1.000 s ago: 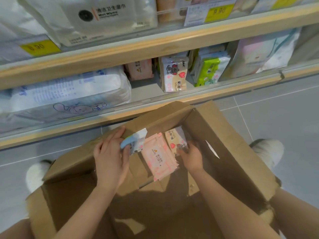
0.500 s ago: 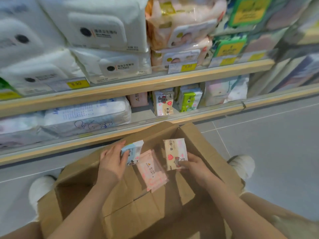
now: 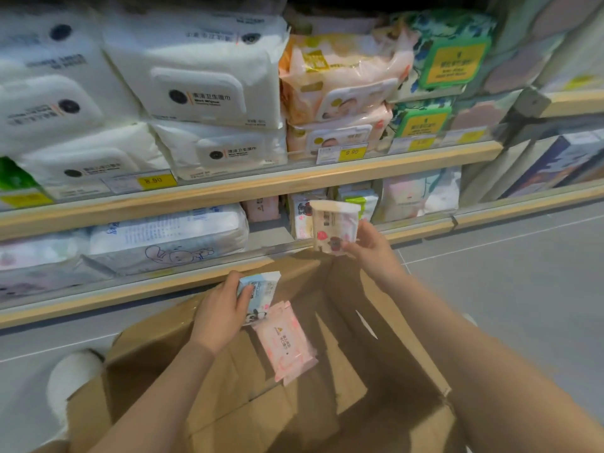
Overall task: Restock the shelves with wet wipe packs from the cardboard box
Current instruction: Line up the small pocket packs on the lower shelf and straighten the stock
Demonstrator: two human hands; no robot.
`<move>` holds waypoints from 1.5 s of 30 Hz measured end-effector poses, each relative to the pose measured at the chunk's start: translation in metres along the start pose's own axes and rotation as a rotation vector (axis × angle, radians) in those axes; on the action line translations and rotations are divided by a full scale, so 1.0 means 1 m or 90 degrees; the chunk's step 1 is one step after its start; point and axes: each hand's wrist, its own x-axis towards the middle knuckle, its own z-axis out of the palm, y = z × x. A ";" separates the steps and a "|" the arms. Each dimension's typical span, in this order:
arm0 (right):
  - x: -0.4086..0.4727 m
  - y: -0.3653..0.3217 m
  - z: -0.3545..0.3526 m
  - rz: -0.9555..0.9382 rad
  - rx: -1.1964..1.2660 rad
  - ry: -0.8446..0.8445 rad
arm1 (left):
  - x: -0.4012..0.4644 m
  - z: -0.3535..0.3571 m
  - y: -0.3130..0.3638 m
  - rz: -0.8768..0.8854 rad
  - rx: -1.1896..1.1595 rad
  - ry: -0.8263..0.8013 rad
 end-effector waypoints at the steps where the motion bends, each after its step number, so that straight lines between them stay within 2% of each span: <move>1: 0.008 -0.002 0.001 -0.016 -0.023 0.010 | 0.002 0.001 -0.002 -0.003 0.005 -0.003; 7: 0.052 0.007 0.016 -0.054 -0.130 0.053 | 0.009 0.009 -0.008 -0.038 -0.009 -0.017; 10: 0.071 0.016 0.027 -0.030 -0.081 0.053 | -0.001 0.018 -0.012 -0.006 -0.089 0.034; 14: 0.095 0.025 0.042 -0.024 -0.103 0.055 | -0.005 0.024 -0.014 -0.005 -0.135 0.056; 17: 0.113 0.039 0.049 -0.004 -0.197 0.075 | 0.000 0.024 -0.014 -0.028 -0.120 0.039; 20: 0.125 0.057 0.055 0.017 -0.390 0.114 | 0.001 0.024 -0.015 -0.041 -0.115 0.028; 23: 0.130 0.059 0.058 0.068 -0.445 0.145 | 0.003 0.024 -0.016 -0.038 -0.121 0.032; 26: 0.130 0.055 0.054 0.073 -0.413 0.137 | 0.003 0.024 -0.015 -0.042 -0.147 0.029; 30: 0.099 0.033 0.034 0.002 -0.337 0.111 | 0.006 0.015 -0.005 -0.053 -0.217 0.033; 31: 0.085 0.024 0.028 -0.016 -0.314 0.065 | 0.010 0.013 0.000 -0.065 -0.252 0.028; 34: 0.042 0.003 0.015 -0.006 -0.193 -0.160 | 0.028 0.005 0.026 -0.082 -0.335 0.013; 36: 0.023 -0.002 0.010 -0.023 -0.172 -0.216 | 0.038 0.000 0.055 -0.029 -0.371 0.020; 39: 0.012 -0.005 0.000 -0.066 -0.117 -0.142 | 0.050 -0.005 0.101 0.033 -0.459 0.023; 41: 0.010 -0.006 -0.011 -0.079 -0.091 -0.079 | 0.056 -0.003 0.121 0.067 -0.463 0.032; 43: 0.011 -0.004 -0.025 -0.079 -0.063 -0.042 | 0.060 0.002 0.131 0.087 -0.444 0.038; 45: 0.016 0.001 -0.039 -0.075 -0.057 -0.011 | 0.062 0.010 0.127 0.104 -0.353 0.045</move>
